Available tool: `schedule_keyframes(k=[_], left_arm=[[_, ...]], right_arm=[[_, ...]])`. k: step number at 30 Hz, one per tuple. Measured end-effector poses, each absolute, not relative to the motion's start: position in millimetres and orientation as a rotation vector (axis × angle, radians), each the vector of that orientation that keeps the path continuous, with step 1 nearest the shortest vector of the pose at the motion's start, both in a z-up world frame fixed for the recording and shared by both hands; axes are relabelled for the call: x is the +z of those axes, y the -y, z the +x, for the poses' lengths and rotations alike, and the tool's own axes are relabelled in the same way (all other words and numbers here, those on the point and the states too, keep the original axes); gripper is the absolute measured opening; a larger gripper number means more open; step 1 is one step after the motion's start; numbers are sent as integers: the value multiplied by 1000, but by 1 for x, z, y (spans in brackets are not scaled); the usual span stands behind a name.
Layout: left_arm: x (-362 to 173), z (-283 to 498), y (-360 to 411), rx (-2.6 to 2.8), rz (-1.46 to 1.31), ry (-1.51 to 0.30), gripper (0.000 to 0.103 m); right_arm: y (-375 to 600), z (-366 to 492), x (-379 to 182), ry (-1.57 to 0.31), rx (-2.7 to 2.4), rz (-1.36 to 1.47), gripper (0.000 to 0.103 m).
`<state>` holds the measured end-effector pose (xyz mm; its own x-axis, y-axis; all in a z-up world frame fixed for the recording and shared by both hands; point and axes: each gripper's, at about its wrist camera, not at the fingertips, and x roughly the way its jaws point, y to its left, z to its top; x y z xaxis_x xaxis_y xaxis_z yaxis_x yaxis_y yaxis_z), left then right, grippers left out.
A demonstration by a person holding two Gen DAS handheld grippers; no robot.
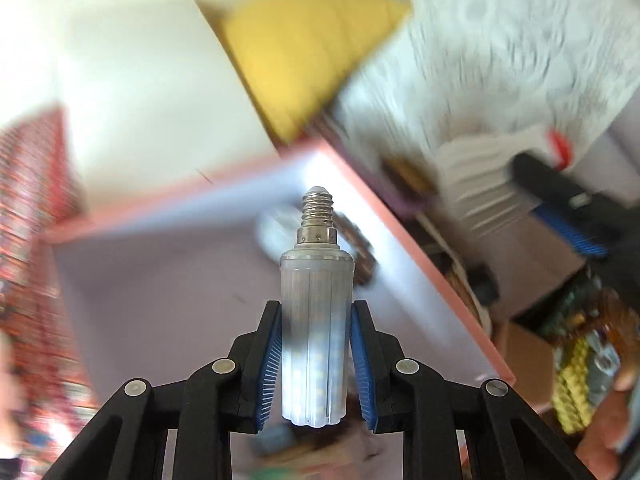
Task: Clean container
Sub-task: 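Carry the bulb and cup out and release them on the blanket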
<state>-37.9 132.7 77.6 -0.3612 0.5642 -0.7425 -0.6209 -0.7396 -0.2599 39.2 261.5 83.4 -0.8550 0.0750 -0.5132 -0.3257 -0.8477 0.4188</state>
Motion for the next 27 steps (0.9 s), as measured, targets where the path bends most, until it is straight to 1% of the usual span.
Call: schedule_keyframes(k=[3, 6, 9, 12, 14, 20, 24, 26, 27], left_arm=[[103, -33, -74, 2270, -999, -97, 28], [116, -34, -22, 2417, -909, -100, 28], [114, -52, 56, 2552, -858, -100, 28], [103, -75, 121, 2659, -858, -81, 28], [108, -80, 159, 2729, -870, -70, 28], [88, -115, 253, 2848, -972, -14, 28], [73, -135, 290, 2888, -1014, 10, 28], [69, -139, 297, 2909, -1010, 6, 29], [67, -142, 300, 2920, -1008, 4, 34]], right_arm=[[-216, 25, 101, -719, 2841, -714, 45], [-163, 7, 115, -676, 2957, -728, 45], [-103, -14, 123, -619, 3071, -766, 45], [-38, -37, 127, -544, 3179, -824, 45], [4, -52, 127, -504, 3252, -872, 45], [110, -91, 108, -367, 3362, -1013, 45], [155, -118, 90, -339, 3375, -1077, 45], [167, -130, 83, -354, 3393, -1060, 45], [174, -137, 79, -332, 3391, -1056, 46]])
